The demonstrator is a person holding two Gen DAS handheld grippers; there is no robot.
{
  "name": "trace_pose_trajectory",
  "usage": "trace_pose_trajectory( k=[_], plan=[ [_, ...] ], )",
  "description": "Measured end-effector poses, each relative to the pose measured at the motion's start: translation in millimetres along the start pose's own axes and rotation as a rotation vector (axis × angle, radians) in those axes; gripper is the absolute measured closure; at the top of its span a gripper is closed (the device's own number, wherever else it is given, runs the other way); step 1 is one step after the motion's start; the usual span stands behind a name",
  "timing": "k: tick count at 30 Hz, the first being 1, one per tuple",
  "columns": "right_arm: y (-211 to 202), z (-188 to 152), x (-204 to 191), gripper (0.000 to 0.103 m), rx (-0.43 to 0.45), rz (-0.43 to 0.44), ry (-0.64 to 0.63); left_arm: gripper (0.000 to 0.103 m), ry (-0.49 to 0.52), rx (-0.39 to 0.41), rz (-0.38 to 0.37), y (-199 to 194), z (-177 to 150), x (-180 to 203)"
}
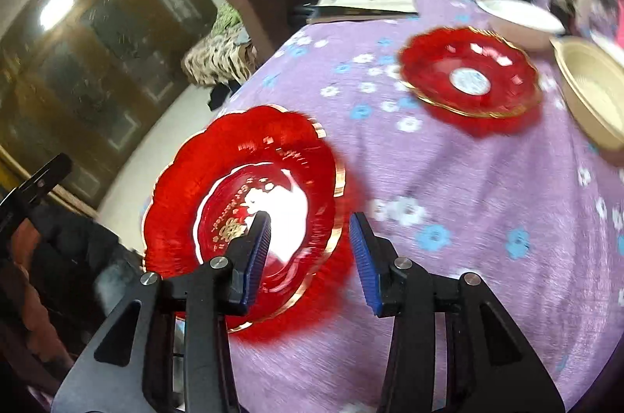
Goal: Organize plates and bowls
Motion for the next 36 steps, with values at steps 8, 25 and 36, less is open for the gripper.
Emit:
trace_pose_trajectory(
  k=[8,25,36],
  plan=[
    [-60,42,107,0.061,0.127,-0.012,0.291,0.022,-0.025,-0.113,-0.241,23,35,117],
    [-10,102,174,0.061,0.102,0.015,0.578,0.023,0.097,-0.54,-0.295,209,43,246],
    [23,108,189,0.06,0.069,0.003,0.648,0.034,0.132,-0.622,-0.311,238,11,261]
  ],
)
Point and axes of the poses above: each gripper's, at about its wrist camera, not at the fingertips, and y roughly the way its jaws point, x to its right, z to its top, the point moved 10 cm from there along y, roughly the way its jaws point, and after that the axes turned 8 degrees about y, right-handed, at the moved point
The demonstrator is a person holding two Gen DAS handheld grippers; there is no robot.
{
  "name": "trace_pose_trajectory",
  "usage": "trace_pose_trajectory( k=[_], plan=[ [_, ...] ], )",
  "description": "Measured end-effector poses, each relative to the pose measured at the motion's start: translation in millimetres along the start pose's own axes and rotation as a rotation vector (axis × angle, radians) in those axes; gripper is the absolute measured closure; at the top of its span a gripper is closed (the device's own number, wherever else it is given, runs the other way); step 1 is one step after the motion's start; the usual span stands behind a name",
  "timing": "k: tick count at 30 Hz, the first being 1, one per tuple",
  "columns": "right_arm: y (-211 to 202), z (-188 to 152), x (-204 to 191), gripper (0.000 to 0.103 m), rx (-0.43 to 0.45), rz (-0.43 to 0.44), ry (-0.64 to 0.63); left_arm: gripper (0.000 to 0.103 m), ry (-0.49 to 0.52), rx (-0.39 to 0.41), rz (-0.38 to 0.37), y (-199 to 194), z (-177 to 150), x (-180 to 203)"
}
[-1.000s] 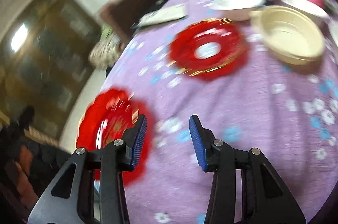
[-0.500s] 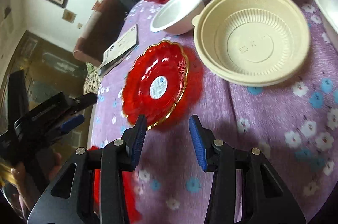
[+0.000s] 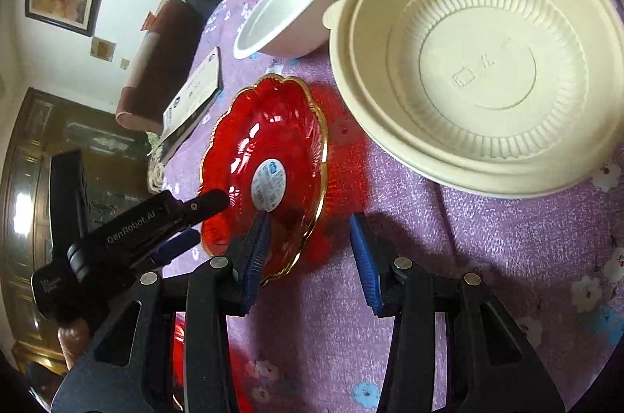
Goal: Organize plates and bowls
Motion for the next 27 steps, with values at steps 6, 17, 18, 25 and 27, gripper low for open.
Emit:
trace_pose_trajectory(
  k=[6,17,18,25,27],
  plan=[
    [8,5,0,0.06,0.011,0.012,0.009,0.063,-0.001,0.016,0.006,6,-2,-5],
    [17,8,0,0.092,0.042,-0.016,-0.036,0.086,-0.008,0.035,-0.036,-2,-5,0],
    [15,7,0,0.092,0.043,-0.021,-0.041,0.086,-0.004,0.037,-0.028,-4,-7,-1],
    [-17,-15,-9,0.092,0.074,-0.016,-0.102,0.086,0.022,0.089,-0.036,-44,-23,0],
    [-33,-26,-15,0.092,0.088,-0.002,-0.122,0.086,0.035,0.114,-0.036,-64,-36,-4]
  ],
)
Point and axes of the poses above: each gripper's, at about its wrist camera, not at the fingertips, and y roughly the way its jaws point, x to its right, z to its top, the point moved 10 cm from there along y, roughly the way its jaws point, and after that the axes turned 8 degrees about y, right-handed, at the moved point
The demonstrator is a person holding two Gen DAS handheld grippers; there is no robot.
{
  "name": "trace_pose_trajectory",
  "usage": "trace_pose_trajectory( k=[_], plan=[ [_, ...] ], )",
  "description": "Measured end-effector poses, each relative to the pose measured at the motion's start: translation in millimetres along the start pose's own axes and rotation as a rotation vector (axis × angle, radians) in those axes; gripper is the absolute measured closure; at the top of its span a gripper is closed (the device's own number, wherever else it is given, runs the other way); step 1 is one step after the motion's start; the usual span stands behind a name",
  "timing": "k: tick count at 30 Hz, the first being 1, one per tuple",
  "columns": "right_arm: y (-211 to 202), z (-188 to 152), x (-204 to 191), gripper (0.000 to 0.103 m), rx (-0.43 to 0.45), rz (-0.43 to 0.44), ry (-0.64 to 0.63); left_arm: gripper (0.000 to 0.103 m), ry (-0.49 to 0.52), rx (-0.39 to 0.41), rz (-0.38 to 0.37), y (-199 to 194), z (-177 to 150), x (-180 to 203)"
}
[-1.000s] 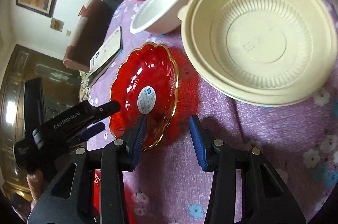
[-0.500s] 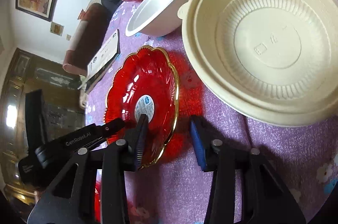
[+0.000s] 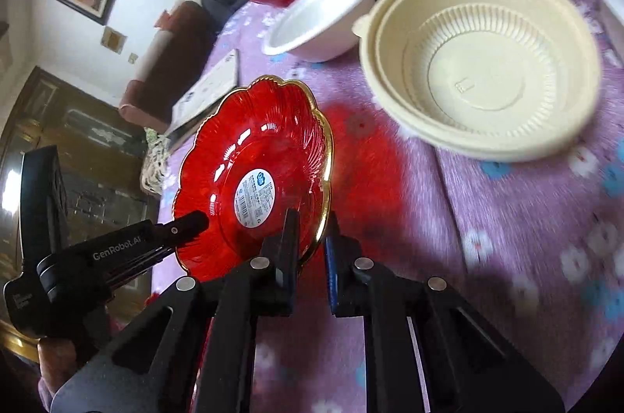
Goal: Organize plates and bowls
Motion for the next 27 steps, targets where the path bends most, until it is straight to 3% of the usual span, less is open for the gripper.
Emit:
trace_pose_trajectory(
  k=[8,13,17,20,21,25,27],
  plan=[
    [-52,-72,-54,0.091,-0.024,0.072,-0.154,0.085,0.028,0.109,0.054,-86,-62,-43],
    [-43,-135,-91,0.091,-0.1,0.083,-0.266,0.085,-0.043,0.127,0.113,-100,-109,-100],
    [-21,-180,-110,0.091,-0.125,0.038,-0.372,0.083,-0.122,0.107,0.152,-91,-138,-141],
    [-1,-198,-114,0.09,-0.111,-0.04,-0.461,0.079,-0.126,0.062,0.199,-68,-143,-153],
    [3,-201,-114,0.089,-0.104,-0.061,-0.479,0.08,-0.111,0.044,0.246,-60,-145,-157],
    [-4,-197,-111,0.088,0.028,-0.219,-0.654,0.08,-0.071,0.077,0.32,-69,-145,-162],
    [-16,-189,-113,0.088,0.024,-0.187,-0.671,0.08,-0.083,0.13,0.369,-88,-141,-169]
  ],
)
Point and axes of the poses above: each gripper's, at about its wrist camera, not at the fingertips, and y roughly the way its jaws point, x to its right, z to its top, the point moved 10 cm from there along y, roughly the way its jaws point, and after that the axes turned 8 degrees about y, right-handed, at the moved point
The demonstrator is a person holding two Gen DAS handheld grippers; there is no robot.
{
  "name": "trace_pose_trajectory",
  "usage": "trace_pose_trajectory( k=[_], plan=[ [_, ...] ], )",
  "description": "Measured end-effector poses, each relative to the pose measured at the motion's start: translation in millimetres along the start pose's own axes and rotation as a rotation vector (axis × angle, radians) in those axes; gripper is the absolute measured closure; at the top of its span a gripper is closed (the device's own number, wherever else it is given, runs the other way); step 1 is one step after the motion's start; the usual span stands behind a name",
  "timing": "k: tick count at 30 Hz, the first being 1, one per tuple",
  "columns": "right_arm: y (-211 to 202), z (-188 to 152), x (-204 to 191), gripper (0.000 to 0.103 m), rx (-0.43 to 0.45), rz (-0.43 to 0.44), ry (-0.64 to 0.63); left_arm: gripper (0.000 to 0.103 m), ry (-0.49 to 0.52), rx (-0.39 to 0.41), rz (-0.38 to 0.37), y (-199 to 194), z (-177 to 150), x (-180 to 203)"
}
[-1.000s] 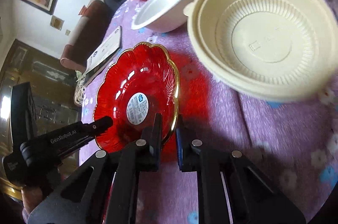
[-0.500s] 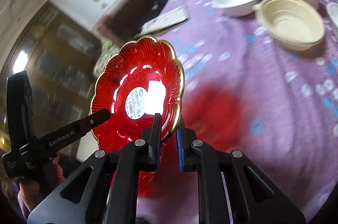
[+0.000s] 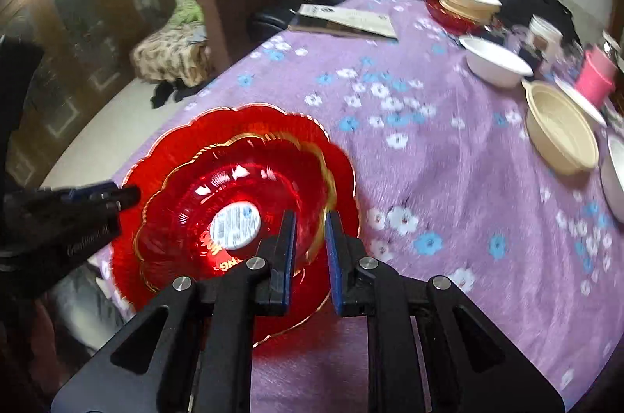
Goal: Organize plates and bowls
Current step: 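Move the right tool to the beige plastic bowl and grip its rim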
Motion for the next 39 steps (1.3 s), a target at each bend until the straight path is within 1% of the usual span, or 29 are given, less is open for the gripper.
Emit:
trace_pose_trajectory(
  k=[3,4,5,6,7,8,9,10,11,13,14,15,17,18,19,22,25,27,32,33,34,35,39],
  plan=[
    [-20,16,17,0.088,0.041,0.069,0.051,0.078,-0.029,0.082,0.003,-25,10,-6],
    [-32,21,33,0.088,0.073,0.084,0.082,0.078,-0.026,0.1,0.001,-32,12,-4],
    [-36,26,43,0.088,0.088,0.082,0.101,0.077,-0.013,0.124,-0.01,-41,15,4],
    [-41,26,56,0.088,0.1,0.078,0.119,0.075,0.004,0.139,-0.031,-47,18,16],
    [-48,27,80,0.088,0.111,0.071,0.153,0.073,0.027,0.149,-0.063,-53,21,31],
    [-56,25,91,0.088,0.117,0.063,0.177,0.07,0.052,0.153,-0.099,-57,25,48],
    [-61,24,116,0.088,0.124,0.045,0.219,0.066,0.072,0.155,-0.131,-58,29,64],
    [-62,25,131,0.088,0.128,0.035,0.247,0.064,0.091,0.158,-0.164,-62,32,82],
    [-66,24,155,0.088,0.132,0.025,0.291,0.06,0.11,0.154,-0.21,-65,37,107],
    [-74,19,205,0.088,0.132,0.012,0.384,0.053,0.122,0.136,-0.276,-68,40,143],
    [-78,17,221,0.088,0.13,0.014,0.42,0.046,0.122,0.115,-0.323,-69,44,165],
    [-83,16,244,0.088,0.129,0.025,0.472,0.044,0.12,0.094,-0.364,-68,49,183],
    [-90,18,273,0.089,0.132,0.041,0.538,0.043,0.12,0.054,-0.429,-63,60,218],
    [-93,20,284,0.089,0.134,0.048,0.561,0.043,0.121,0.034,-0.444,-57,69,234],
    [-96,25,299,0.089,0.137,0.06,0.592,0.043,0.118,0.013,-0.447,-50,77,249],
    [-91,37,319,0.088,0.117,0.123,0.666,0.043,0.121,-0.023,-0.434,-30,100,283],
    [-75,49,327,0.088,0.089,0.177,0.735,0.043,0.164,-0.026,-0.387,-13,128,318],
    [-59,58,333,0.088,0.074,0.206,0.783,0.043,0.175,-0.027,-0.368,-5,139,329],
    [-29,71,349,0.088,0.049,0.188,0.837,0.043,0.19,-0.077,-0.373,24,150,348],
    [-26,72,351,0.088,0.046,0.167,0.837,0.043,0.194,-0.086,-0.38,29,150,352],
    [-21,72,356,0.088,0.04,0.119,0.84,0.043,0.199,-0.091,-0.395,32,150,357],
    [-19,74,359,0.088,0.044,0.104,0.841,0.043,0.203,-0.094,-0.402,34,151,361],
    [-9,79,362,0.087,0.033,0.1,0.853,0.043,0.238,-0.109,-0.402,47,152,379]
  ],
)
Point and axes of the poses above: each gripper's, at about its wrist camera, not at the fingertips, and y roughly the way its jaws point, x to its right, z to its top, the point moved 10 cm from there along y, roughly the way its jaws point, and after that the axes turned 8 degrees about y, right-handed, at the moved point
